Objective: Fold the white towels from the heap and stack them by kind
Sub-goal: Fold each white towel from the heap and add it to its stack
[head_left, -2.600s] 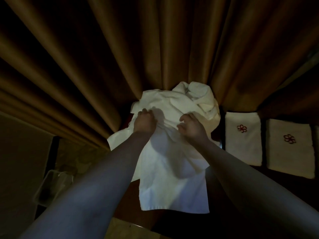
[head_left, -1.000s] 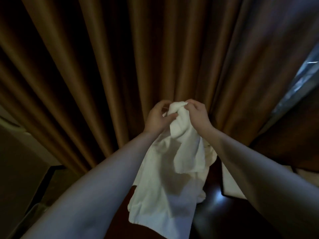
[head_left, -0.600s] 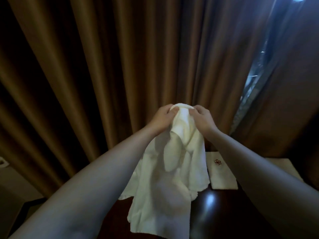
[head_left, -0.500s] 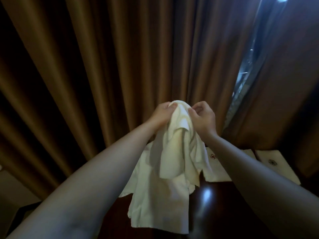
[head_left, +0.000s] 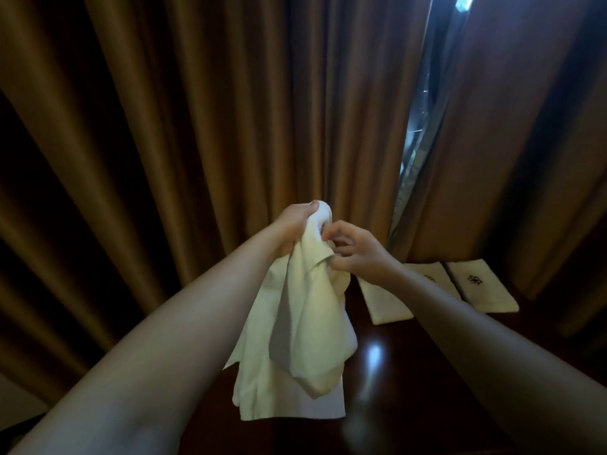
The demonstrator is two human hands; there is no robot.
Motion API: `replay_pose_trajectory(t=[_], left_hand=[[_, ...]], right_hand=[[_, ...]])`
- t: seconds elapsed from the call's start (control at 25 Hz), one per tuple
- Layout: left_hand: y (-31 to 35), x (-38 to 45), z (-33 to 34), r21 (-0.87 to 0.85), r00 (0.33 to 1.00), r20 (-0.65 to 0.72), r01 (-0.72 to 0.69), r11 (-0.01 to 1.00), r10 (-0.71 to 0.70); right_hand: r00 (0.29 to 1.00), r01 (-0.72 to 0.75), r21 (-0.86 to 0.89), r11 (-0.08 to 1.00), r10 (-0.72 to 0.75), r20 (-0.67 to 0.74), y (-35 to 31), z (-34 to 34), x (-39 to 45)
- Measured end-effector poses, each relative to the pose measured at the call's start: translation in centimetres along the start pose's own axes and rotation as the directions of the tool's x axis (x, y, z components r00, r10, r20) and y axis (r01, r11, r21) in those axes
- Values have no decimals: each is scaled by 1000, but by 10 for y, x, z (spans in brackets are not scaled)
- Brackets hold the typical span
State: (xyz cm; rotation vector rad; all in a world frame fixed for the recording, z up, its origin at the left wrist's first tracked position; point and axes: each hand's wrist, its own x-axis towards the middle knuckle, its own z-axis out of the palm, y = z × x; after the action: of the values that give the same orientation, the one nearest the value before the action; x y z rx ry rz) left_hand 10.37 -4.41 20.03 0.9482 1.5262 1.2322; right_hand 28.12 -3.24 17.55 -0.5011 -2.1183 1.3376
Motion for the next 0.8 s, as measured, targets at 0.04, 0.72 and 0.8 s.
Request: replay_pose_trajectory(t=[0.04, 0.72, 0.8], left_hand=[[0, 1, 2, -6, 1000, 13, 19, 1000, -19], [-7, 8, 111, 196, 981, -124, -123, 973, 149], [-16, 7, 123, 202, 959, -197, -163, 966, 203]], right_hand=[[999, 37, -49, 998, -36, 12, 0, -3, -3], [871, -491, 116, 864, 488, 49, 31, -132, 26], [848, -529, 147, 836, 525, 67, 41, -142, 25]])
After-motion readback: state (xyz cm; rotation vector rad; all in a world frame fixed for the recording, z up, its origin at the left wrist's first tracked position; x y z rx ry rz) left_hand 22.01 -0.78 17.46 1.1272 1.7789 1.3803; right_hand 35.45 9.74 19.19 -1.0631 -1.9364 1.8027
